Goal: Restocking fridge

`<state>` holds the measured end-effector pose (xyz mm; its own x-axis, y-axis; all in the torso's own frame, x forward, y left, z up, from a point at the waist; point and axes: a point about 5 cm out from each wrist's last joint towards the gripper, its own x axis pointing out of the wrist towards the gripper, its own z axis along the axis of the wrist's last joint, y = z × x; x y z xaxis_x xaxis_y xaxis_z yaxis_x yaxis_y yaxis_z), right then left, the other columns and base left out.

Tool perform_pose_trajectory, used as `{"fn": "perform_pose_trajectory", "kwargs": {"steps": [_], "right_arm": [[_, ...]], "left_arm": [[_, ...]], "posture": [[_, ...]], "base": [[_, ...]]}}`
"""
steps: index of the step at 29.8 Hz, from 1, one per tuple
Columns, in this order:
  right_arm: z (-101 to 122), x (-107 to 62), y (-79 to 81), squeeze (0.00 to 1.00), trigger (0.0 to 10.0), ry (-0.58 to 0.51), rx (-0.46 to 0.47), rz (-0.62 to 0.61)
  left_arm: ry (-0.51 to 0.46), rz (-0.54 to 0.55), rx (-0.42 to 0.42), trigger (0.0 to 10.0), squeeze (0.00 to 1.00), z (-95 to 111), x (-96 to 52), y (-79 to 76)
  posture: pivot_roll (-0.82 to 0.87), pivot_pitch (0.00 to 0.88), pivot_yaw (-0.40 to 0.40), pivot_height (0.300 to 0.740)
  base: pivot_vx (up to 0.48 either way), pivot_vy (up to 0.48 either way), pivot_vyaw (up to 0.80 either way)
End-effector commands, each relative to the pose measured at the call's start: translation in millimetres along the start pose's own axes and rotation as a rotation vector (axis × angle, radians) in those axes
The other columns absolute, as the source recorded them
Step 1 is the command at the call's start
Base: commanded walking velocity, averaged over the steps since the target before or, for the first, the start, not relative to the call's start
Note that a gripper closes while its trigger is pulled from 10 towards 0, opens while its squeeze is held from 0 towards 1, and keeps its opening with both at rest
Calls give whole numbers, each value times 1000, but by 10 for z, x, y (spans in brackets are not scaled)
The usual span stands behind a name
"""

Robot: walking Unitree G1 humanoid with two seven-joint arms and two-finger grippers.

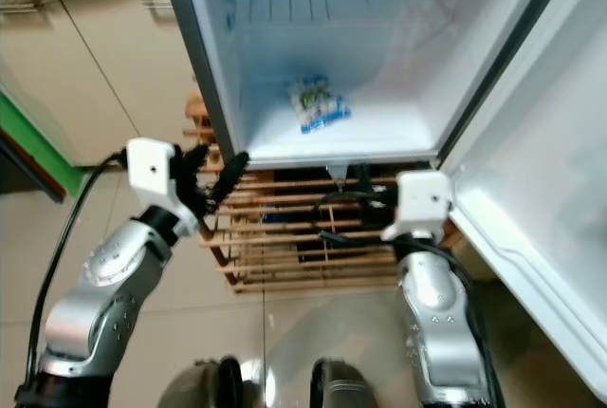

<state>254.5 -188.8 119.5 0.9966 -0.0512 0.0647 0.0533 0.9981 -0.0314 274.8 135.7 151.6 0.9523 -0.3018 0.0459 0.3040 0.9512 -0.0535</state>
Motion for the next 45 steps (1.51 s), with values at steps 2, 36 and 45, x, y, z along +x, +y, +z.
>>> {"fn": "perform_pose_trajectory", "kwargs": {"steps": [2, 36, 45], "right_arm": [[-130, -143, -98, 0, 10000, 37, 32, -22], [-255, 79, 87, 0, 10000, 18, 6, 88], [-310, 10, 46, 0, 10000, 40, -11, 76]], "left_arm": [[13, 87, 76, 10000, 0, -79, -148, 132], [-45, 155, 156, 10000, 0, -105, 120, 139], [-23, 123, 140, 10000, 0, -175, 169, 95]], "posture": [[-86, 0, 53, 740], [-83, 0, 34, 740], [-104, 0, 40, 740]], "base": [[0, 0, 0], [-116, 0, 0], [-53, 0, 0]]}}
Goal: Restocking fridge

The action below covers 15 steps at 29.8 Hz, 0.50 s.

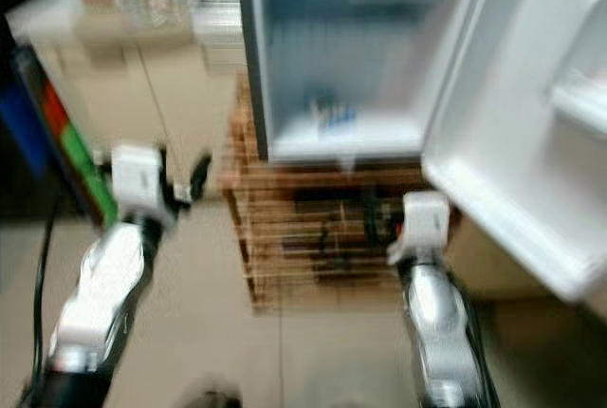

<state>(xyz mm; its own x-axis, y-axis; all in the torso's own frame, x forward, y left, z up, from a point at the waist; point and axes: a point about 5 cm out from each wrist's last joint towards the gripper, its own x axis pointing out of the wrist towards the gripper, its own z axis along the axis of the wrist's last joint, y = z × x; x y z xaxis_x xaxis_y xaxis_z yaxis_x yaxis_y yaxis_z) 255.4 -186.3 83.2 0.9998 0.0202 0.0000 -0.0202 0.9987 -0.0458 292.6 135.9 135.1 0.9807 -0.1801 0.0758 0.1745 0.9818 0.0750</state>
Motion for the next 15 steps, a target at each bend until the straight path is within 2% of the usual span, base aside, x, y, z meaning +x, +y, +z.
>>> {"fn": "perform_pose_trajectory", "kwargs": {"steps": [1, 5, 15], "right_arm": [[46, 16, 1, 0, 10000, -19, -2, 1], [27, 2, -6, 0, 10000, -11, -9, 1], [-108, -119, -11, 0, 10000, 26, -29, 25]], "left_arm": [[7, -10, -4, 10000, 0, -15, 11, 23], [4, -21, -8, 10000, 0, -11, 17, 20], [-8, -58, -26, 10000, 0, -10, 32, -42]], "posture": [[-105, 0, 40, 740], [-108, 0, 41, 740], [-121, 0, 49, 740]], "base": [[0, 0, 0], [0, -186, 0], [271, -394, 0]]}}
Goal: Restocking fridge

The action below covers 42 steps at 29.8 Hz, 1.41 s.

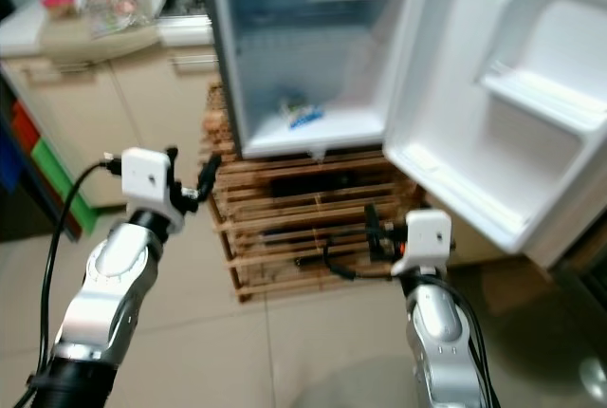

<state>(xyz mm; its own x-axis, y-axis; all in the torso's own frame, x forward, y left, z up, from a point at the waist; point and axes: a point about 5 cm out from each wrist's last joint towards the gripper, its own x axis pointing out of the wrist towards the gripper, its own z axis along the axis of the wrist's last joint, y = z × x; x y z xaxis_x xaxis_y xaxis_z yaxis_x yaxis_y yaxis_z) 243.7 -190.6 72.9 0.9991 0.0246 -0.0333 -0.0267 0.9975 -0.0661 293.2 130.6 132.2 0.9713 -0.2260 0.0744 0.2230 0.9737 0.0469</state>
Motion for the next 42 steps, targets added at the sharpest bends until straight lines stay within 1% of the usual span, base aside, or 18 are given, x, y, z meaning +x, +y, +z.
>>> {"fn": "perform_pose_trajectory", "kwargs": {"steps": [1, 6, 11, 12, 13, 16, 17, 18, 20, 24, 27, 29, 32, 35, 36, 37, 40, 42], "right_arm": [[-3, -2, 25, 0, 10000, -7, -9, 18], [-442, -325, -105, 0, 10000, 219, -78, 188], [-1143, -800, -483, 0, 10000, 601, -86, 203], [-1143, -800, -483, 0, 10000, 601, -86, 203], [-1376, -1035, -583, 0, 10000, 772, -100, 209], [-1509, -1240, -681, 0, 10000, 902, -123, 199], [-1605, -1442, -865, 0, 10000, 1059, -187, 120], [-1605, -1442, -865, 0, 10000, 1059, -187, 120], [-1560, -1562, -1252, 0, 10000, 1187, -301, -93], [-1398, -1525, -1602, 0, 10000, 1179, -354, -314], [-922, -1486, -2255, 0, 10000, 1035, -433, -651], [-698, -1341, -2426, 0, 10000, 933, -462, -735], [-566, -1200, -2484, 0, 10000, 846, -446, -765], [-390, -747, -2348, 0, 10000, 667, -391, -674], [-390, -747, -2348, 0, 10000, 667, -391, -674], [-298, -474, -2162, 0, 10000, 562, -377, -576], [-260, -362, -2072, 0, 10000, 522, -368, -539], [-146, -107, -1834, 0, 10000, 417, -319, -457]], "left_arm": [[-6, -11, 6, 10000, 0, 17, 18, 12], [9, -6, -17, 10000, 0, -15, 33, 9], [153, 8, -49, 10000, 0, -246, 98, 64], [153, 8, -49, 10000, 0, -246, 98, 64], [198, -6, -49, 10000, 0, -336, 120, 75], [269, -19, -33, 10000, 0, -450, 128, 89], [453, -24, -22, 10000, 0, -712, 85, 152], [453, -24, -22, 10000, 0, -712, 85, 152], [711, -53, -41, 10000, 0, -1132, -121, 232], [883, -80, 34, 10000, 0, -1434, -371, 317], [1079, -131, 155, 10000, 0, -1743, -781, 396], [1118, -140, 137, 10000, 0, -1789, -848, 383], [1134, -150, 145, 10000, 0, -1817, -879, 363], [1181, -161, 174, 10000, 0, -1908, -1003, 308], [1181, -161, 174, 10000, 0, -1908, -1003, 308], [1220, -191, 194, 10000, 0, -1957, -1086, 270], [1236, -212, 212, 10000, 0, -1978, -1123, 255], [1277, -205, 232, 10000, 0, -2020, -1238, 292]], "posture": [[-121, 0, 49, 740], [-126, 0, 44, 740], [-142, 0, 38, 740], [-142, 0, 38, 740], [-144, 0, 37, 740], [-147, 0, 36, 740], [-154, 0, 43, 740], [-154, 0, 43, 740], [-162, 0, 54, 740], [-174, 0, 62, 740], [-206, 0, 81, 740], [-212, 0, 85, 740], [-219, 0, 88, 740], [-235, 0, 91, 740], [-235, 0, 91, 740], [-237, 0, 89, 740], [-238, 0, 90, 740], [-241, 0, 89, 740]], "base": [[270, -394, 0], [289, -311, 0], [0, 0, 0], [0, 0, 0], [0, 0, 0], [0, 0, 0], [0, 0, 0], [0, 0, 0], [0, 0, 0], [0, 0, 0], [0, 0, 0], [0, 0, 0], [0, 0, 0], [0, 0, 0], [0, 0, 0], [0, 0, 0], [0, 0, 0], [0, 0, 0]]}}
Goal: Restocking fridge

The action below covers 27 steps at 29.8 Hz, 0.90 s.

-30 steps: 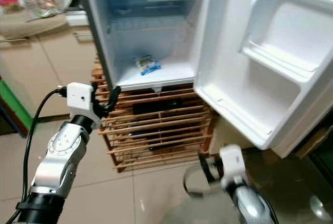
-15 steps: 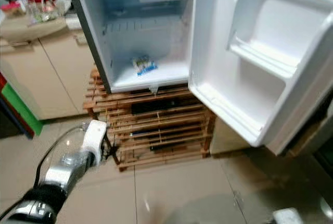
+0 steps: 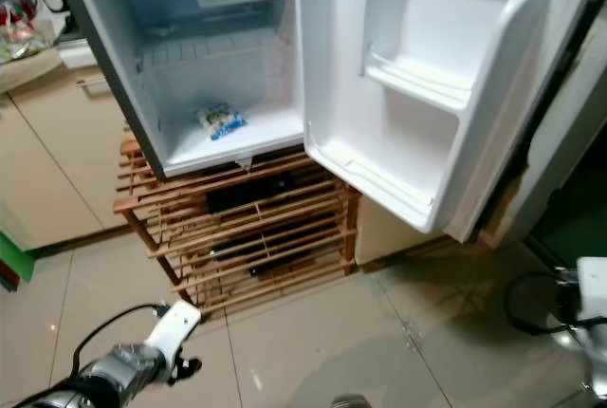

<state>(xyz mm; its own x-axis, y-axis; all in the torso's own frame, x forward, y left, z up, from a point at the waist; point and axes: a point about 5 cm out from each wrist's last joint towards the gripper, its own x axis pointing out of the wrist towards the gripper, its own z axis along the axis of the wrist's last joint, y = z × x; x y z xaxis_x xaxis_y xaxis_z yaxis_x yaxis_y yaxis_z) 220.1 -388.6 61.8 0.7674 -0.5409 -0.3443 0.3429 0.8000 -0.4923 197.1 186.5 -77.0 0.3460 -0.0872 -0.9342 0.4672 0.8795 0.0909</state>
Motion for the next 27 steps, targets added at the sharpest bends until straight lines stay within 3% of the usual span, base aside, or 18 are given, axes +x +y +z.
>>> {"fn": "perform_pose_trajectory", "kwargs": {"steps": [1, 3, 4, 6, 7, 10, 15, 16, 19, 21, 24, 27], "right_arm": [[307, 29, 222, 0, 10000, -109, 49, 82], [384, 26, 294, 0, 10000, -136, 61, 108], [537, -13, 443, 0, 10000, -184, 89, 171], [660, -69, 560, 0, 10000, -223, 109, 226], [660, -69, 560, 0, 10000, -223, 109, 226], [908, -208, 797, 0, 10000, -313, 156, 362], [1258, -586, 1147, 0, 10000, -443, 225, 672], [1258, -586, 1147, 0, 10000, -443, 225, 672], [1402, -997, 1347, 0, 10000, -495, 211, 934], [1376, -1191, 1385, 0, 10000, -481, 234, 1082], [1242, -1302, 1370, 0, 10000, -421, 270, 1200], [920, -1372, 1279, 0, 10000, -301, 273, 1292]], "left_arm": [[34, 32, 28, 10000, 0, -89, -10, 58], [46, 38, 30, 10000, 0, -128, -11, 63], [56, 43, 31, 10000, 0, -160, -8, 59], [60, 44, 33, 10000, 0, -169, -5, 47], [60, 44, 33, 10000, 0, -169, -5, 47], [62, 47, 38, 10000, 0, -143, -6, 55], [79, 39, 54, 10000, 0, -138, -14, 78], [79, 39, 54, 10000, 0, -138, -14, 78], [104, 27, 70, 10000, 0, -189, -13, 62], [118, 17, 73, 10000, 0, -216, -11, 47], [128, 4, 71, 10000, 0, -231, -9, 27], [137, -25, 70, 10000, 0, -240, -2, -14]], "posture": [[-240, 0, 88, 740], [-240, 0, 88, 740], [-245, 0, 85, 740], [-246, 0, 82, 740], [-246, 0, 82, 740], [-241, 0, 77, 740], [-237, 0, 74, 740], [-237, 0, 74, 740], [-234, 0, 77, 740], [-235, 0, 76, 740], [-231, 0, 73, 740], [-228, 0, 68, 740]], "base": [[0, 0, 0], [0, 0, 0], [0, 0, 0], [0, 0, 0], [0, 0, 0], [0, 0, 0], [0, 0, 0], [0, 0, 0], [0, 0, 0], [0, 0, 0], [0, 0, 0], [0, 0, 0]]}}
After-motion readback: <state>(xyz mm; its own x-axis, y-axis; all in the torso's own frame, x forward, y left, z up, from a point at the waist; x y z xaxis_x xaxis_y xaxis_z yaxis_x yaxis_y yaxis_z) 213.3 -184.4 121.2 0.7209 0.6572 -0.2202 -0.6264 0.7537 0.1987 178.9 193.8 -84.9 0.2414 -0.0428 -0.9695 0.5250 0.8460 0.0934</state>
